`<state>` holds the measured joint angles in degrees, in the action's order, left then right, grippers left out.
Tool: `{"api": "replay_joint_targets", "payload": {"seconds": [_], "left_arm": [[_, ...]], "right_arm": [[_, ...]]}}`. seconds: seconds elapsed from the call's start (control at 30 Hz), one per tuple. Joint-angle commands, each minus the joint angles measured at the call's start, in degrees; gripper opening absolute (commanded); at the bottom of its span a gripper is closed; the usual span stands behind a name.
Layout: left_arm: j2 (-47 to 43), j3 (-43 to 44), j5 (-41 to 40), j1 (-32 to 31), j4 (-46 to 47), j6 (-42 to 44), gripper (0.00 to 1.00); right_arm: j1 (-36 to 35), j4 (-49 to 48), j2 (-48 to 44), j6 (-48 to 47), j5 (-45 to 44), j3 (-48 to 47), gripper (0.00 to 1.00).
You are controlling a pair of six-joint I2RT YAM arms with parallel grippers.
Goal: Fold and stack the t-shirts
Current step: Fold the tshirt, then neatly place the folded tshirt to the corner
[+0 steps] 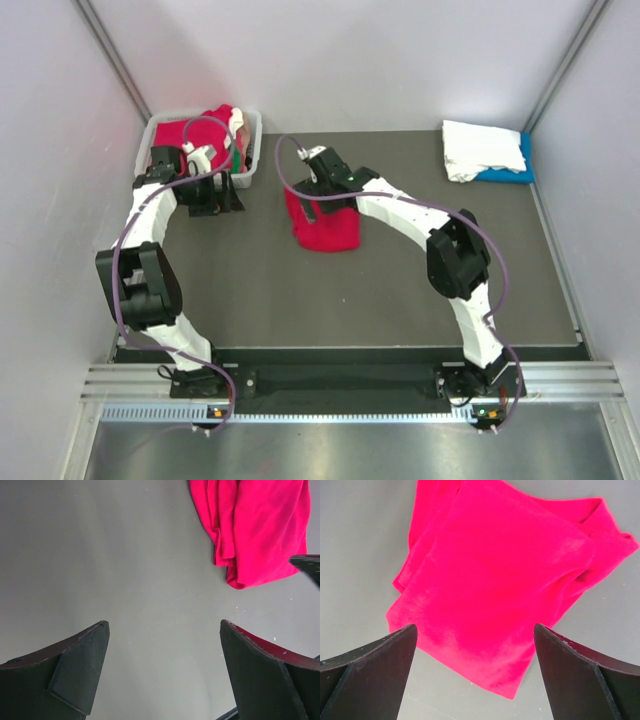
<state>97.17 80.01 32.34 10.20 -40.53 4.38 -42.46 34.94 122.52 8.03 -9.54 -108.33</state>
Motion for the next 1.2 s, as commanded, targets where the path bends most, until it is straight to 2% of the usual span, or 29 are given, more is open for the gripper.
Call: {"api": "replay_joint_targets", "payload": {"seconds": [0.0,0.13,0.4,0.73,0.9,1.17], "left_arm": [[-0.6,0.2,0.8,0.2,1.2,1.0,0.96],[-0.4,0.7,0.4,0.2,1.0,1.3,0.96],[-0.5,2.0,0.9,1.4,-0.4,1.9,0.96],[-0.6,3.0,2.0,1.7,-1.4,2.2,0.96],[-0.7,3.3,2.4,1.8,-1.9,2.4,0.96],[-0.6,3.9,1.8,1.8,-3.1,3.2,0.96]], "right_arm": [[0.4,-1.2,3.4,1.1,1.4,2.5,1.0],[0.4,-4.2,3.0,2.0,2.0,8.2,1.0],[0.6,-5.0,6.1,2.3,2.3,9.8,1.0],[4.4,-0.3,-1.8,0.8,-0.9,2.1,1.0],[7.0,2.1,0.7,-0.2,-1.4,-3.9,1.0],[12.4,1.4,6.3,0.1,2.2,-7.5,1.0]]}}
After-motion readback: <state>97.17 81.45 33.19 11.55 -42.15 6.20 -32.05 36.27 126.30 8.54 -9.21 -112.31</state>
